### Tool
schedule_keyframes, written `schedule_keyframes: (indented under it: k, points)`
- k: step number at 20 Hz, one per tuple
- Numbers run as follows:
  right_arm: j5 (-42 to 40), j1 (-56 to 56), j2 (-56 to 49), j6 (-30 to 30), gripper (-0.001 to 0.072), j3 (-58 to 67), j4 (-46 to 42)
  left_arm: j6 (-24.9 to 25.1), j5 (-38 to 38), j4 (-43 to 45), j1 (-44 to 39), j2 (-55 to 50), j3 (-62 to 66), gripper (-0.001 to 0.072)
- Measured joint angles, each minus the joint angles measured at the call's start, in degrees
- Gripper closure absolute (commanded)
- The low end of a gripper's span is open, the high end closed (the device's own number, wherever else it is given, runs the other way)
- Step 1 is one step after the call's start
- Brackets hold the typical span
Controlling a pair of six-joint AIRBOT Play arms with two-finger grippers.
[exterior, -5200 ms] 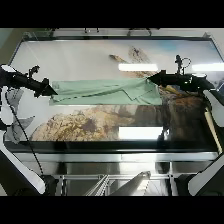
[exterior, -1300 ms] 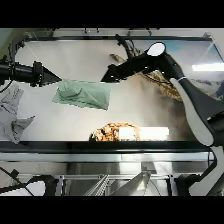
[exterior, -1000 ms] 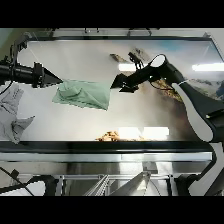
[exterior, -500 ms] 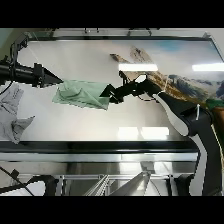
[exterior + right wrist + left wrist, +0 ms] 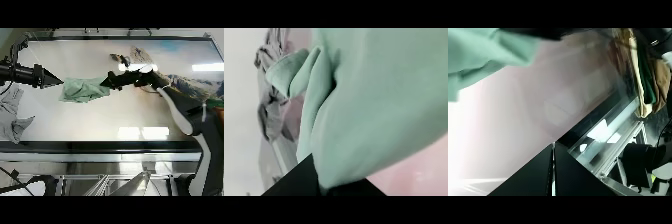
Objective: Fold the shirts.
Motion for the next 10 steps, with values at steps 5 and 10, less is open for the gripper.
schedule_keyframes:
  k: [5,10]
  points:
    - [16.0,-8.9,15.47,13.62,0.0703,0.44,-43.71,0.39,-0.76,0.0,0.0,0.0,0.0,0.0687]
    - [18.97,-18.03,25.75,17.14,0.0704,0.5,-49.55,0.42,-0.68,0.0,-1.09,0.0,0.0,0.0687]
